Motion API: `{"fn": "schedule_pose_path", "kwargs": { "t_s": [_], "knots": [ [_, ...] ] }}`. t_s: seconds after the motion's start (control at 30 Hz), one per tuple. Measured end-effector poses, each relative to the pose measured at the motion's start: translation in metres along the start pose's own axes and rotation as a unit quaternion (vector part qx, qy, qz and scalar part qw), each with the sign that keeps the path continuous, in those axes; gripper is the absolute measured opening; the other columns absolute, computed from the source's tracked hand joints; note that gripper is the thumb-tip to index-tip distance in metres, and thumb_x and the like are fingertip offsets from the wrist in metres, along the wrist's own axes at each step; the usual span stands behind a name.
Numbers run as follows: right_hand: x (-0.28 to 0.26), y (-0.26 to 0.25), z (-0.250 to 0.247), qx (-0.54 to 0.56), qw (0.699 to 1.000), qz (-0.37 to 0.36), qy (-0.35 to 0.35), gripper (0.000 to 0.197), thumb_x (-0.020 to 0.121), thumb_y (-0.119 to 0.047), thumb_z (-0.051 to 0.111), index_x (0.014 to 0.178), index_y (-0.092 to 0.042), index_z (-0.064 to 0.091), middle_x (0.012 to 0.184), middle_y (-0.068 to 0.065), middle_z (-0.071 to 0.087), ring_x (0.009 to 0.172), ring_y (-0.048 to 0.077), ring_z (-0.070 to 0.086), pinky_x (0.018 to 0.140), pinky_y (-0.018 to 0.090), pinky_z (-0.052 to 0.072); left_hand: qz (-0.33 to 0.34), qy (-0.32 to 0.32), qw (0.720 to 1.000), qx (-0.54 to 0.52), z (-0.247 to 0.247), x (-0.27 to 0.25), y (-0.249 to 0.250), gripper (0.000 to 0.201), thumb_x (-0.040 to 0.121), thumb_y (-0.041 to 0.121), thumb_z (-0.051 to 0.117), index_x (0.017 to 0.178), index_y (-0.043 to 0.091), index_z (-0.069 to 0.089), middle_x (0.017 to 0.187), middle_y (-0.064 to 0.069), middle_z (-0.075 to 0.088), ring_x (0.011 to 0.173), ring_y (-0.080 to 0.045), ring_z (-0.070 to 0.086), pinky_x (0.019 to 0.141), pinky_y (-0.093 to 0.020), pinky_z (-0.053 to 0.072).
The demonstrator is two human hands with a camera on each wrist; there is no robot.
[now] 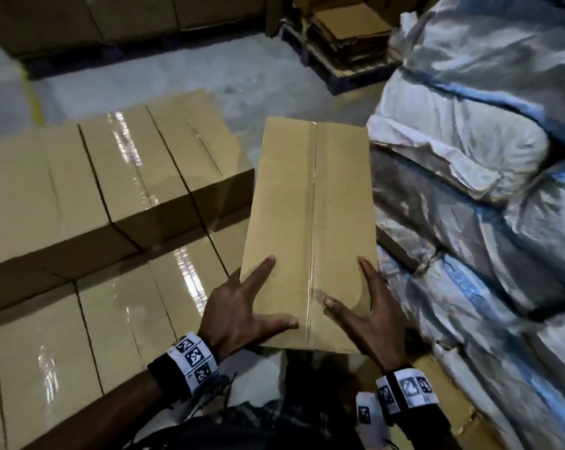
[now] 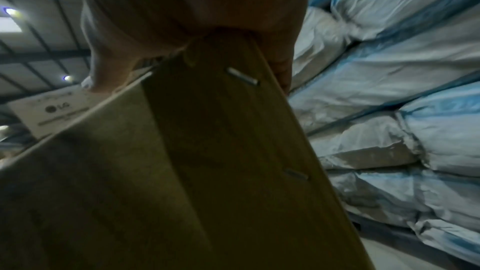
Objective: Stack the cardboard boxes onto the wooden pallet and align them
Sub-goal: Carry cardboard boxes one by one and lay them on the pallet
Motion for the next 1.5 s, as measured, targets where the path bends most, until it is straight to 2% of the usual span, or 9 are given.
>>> {"fn": "schedule_pose_path", "kwargs": {
  "t_s": [0.23, 0.33, 0.47, 0.63, 0.83, 1.0, 1.13, 1.37, 1.5],
  "knots": [
    [0.126, 0.057, 0.003, -0.026, 0.986, -0.037, -0.16, 0.112, 0.061, -0.1, 0.056, 0.157, -0.049, 0.028, 0.162, -0.016, 0.037, 0.148, 0.012, 0.036, 0.12, 0.044, 0.035, -0.127, 0.009, 0.991, -0.043, 0.059, 0.052, 0.022, 0.122, 0.054, 0.094, 0.072, 0.157, 0.058, 0.019, 0.154, -0.007, 0.05, 0.139, -0.026, 0.051, 0.11, -0.025, 0.038],
    [0.151, 0.086, 0.011, -0.031, 0.975, -0.05, -0.216, 0.107, 0.064, -0.098, 0.056, 0.156, -0.053, 0.025, 0.163, -0.023, 0.031, 0.152, 0.009, 0.03, 0.122, 0.044, 0.031, -0.16, 0.001, 0.985, -0.063, 0.088, 0.052, 0.025, 0.124, 0.052, 0.095, 0.073, 0.157, 0.059, 0.018, 0.16, 0.0, 0.041, 0.144, -0.019, 0.043, 0.111, -0.015, 0.024],
    [0.161, 0.12, 0.026, -0.052, 0.96, -0.116, -0.248, 0.1, 0.075, -0.091, 0.055, 0.158, -0.04, 0.033, 0.161, -0.014, 0.04, 0.147, 0.011, 0.04, 0.114, 0.043, 0.044, -0.181, -0.021, 0.978, -0.104, 0.13, 0.039, 0.02, 0.133, 0.044, 0.097, 0.074, 0.156, 0.063, 0.01, 0.166, 0.007, 0.026, 0.15, -0.017, 0.036, 0.117, -0.02, 0.028],
    [0.167, 0.149, 0.062, -0.071, 0.945, -0.13, -0.291, 0.097, 0.076, -0.094, 0.049, 0.157, -0.043, 0.031, 0.159, -0.014, 0.041, 0.138, 0.002, 0.042, 0.097, 0.001, 0.033, -0.209, -0.039, 0.965, -0.156, 0.173, 0.024, -0.005, 0.141, 0.039, 0.095, 0.079, 0.155, 0.064, 0.004, 0.168, 0.013, 0.014, 0.151, -0.014, 0.033, 0.12, -0.028, 0.036],
    [0.177, 0.185, 0.132, -0.103, 0.931, -0.194, -0.291, 0.082, 0.087, -0.086, 0.046, 0.156, -0.045, 0.032, 0.157, -0.009, 0.047, 0.14, 0.014, 0.048, 0.103, 0.035, 0.051, -0.252, -0.026, 0.952, -0.173, 0.226, 0.03, -0.064, 0.147, 0.036, 0.092, 0.082, 0.153, 0.066, -0.003, 0.168, 0.004, 0.015, 0.15, -0.02, 0.036, 0.118, -0.03, 0.037],
    [0.177, 0.213, 0.167, -0.104, 0.934, -0.2, -0.277, 0.09, 0.084, -0.089, 0.046, 0.157, -0.039, 0.035, 0.158, -0.007, 0.046, 0.143, 0.009, 0.042, 0.103, 0.041, 0.051, -0.258, -0.045, 0.952, -0.161, 0.259, 0.031, -0.101, 0.143, 0.043, 0.09, 0.082, 0.153, 0.066, -0.005, 0.169, -0.002, 0.011, 0.153, -0.025, 0.03, 0.118, -0.029, 0.035],
    [0.174, 0.237, 0.185, -0.09, 0.94, -0.192, -0.269, 0.089, 0.084, -0.085, 0.053, 0.159, -0.042, 0.03, 0.16, -0.008, 0.043, 0.147, 0.02, 0.042, 0.104, 0.053, 0.051, -0.254, -0.054, 0.954, -0.15, 0.274, 0.035, -0.121, 0.14, 0.045, 0.087, 0.082, 0.151, 0.069, -0.009, 0.171, -0.011, 0.002, 0.158, -0.027, 0.018, 0.118, -0.024, 0.031],
    [0.171, 0.248, 0.212, -0.076, 0.944, -0.195, -0.255, 0.089, 0.085, -0.085, 0.05, 0.158, -0.037, 0.036, 0.16, -0.007, 0.042, 0.148, 0.016, 0.04, 0.107, 0.049, 0.049, -0.227, -0.021, 0.961, -0.158, 0.285, 0.035, -0.154, 0.14, 0.045, 0.087, 0.082, 0.152, 0.068, -0.004, 0.172, 0.003, -0.002, 0.158, -0.018, 0.014, 0.116, -0.017, 0.025],
    [0.177, 0.249, 0.225, -0.06, 0.95, -0.195, -0.236, 0.086, 0.086, -0.084, 0.047, 0.156, -0.036, 0.04, 0.159, -0.003, 0.044, 0.147, 0.016, 0.041, 0.106, 0.046, 0.05, -0.21, -0.033, 0.967, -0.141, 0.284, 0.039, -0.167, 0.146, 0.043, 0.086, 0.085, 0.153, 0.065, -0.01, 0.172, 0.0, -0.011, 0.16, -0.022, 0.006, 0.121, -0.031, 0.031]
  ]
}}
Point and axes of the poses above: each hand's wrist, its own x-axis towards the middle knuckle, its own z-axis out of the palm, y = z × x, the point moved 5 cm from there along x, towards the middle knuckle
